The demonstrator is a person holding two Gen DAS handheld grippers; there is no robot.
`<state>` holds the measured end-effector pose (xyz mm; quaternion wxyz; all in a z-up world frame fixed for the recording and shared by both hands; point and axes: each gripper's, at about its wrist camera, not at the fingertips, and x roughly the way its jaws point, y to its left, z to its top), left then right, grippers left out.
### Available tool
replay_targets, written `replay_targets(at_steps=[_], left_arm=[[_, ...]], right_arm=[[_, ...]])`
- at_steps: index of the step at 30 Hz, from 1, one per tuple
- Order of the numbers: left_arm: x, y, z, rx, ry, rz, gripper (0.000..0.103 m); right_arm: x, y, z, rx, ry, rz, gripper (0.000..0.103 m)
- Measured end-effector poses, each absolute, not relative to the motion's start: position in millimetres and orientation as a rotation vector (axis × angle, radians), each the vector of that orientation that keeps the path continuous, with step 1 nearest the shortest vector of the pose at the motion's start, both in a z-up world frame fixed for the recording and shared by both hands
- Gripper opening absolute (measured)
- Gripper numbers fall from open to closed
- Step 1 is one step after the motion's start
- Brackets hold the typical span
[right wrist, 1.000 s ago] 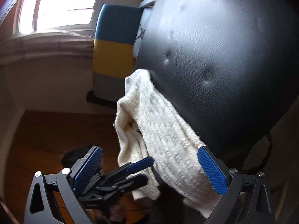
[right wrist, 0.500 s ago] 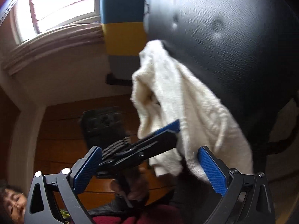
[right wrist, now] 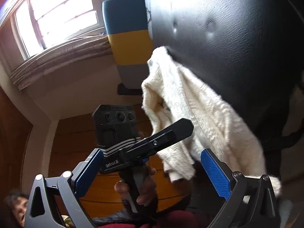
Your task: Fold clothes
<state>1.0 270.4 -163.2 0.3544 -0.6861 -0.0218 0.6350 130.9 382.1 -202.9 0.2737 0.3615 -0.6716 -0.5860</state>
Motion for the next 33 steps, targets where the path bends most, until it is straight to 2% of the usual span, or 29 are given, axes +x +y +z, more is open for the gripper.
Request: replay_targets(at_steps=[4, 21, 24, 28, 30, 33], left_arm=[[3.7, 288.4, -162.9, -1.794, -0.004, 1.664, 0.059], [-4.4, 258.1, -168.1, -1.776, -0.121, 1.632, 0.056], [-10.0, 244.1, -168.5, -1.781, -0.194, 1.606, 0.056], [-14.4, 224.0, -172.1, -1.774, -0.336, 1.579, 0.056], [-15.9, 213.6, -174.2, -1.771, -0.409, 1.569, 0.056], [-16.2, 202.3, -176.3, -1.757, -0.448, 1.565, 0.053]], right_arm=[[132.6, 389.1, -206.6, 0.951, -1.854, -1.624, 0.103], [147.8, 396.5, -224.3, 1.101, -1.822, -1.761, 0.103], [146.3, 391.0, -225.9, 1.040, -1.852, -1.671, 0.103], [145.8, 384.5, -231.0, 0.836, -1.986, -1.538, 0.103], [141.1, 383.5, -240.1, 0.854, -2.017, -1.582, 0.103], [127.9, 375.3, -238.0, 0.930, -1.947, -1.643, 0.103]])
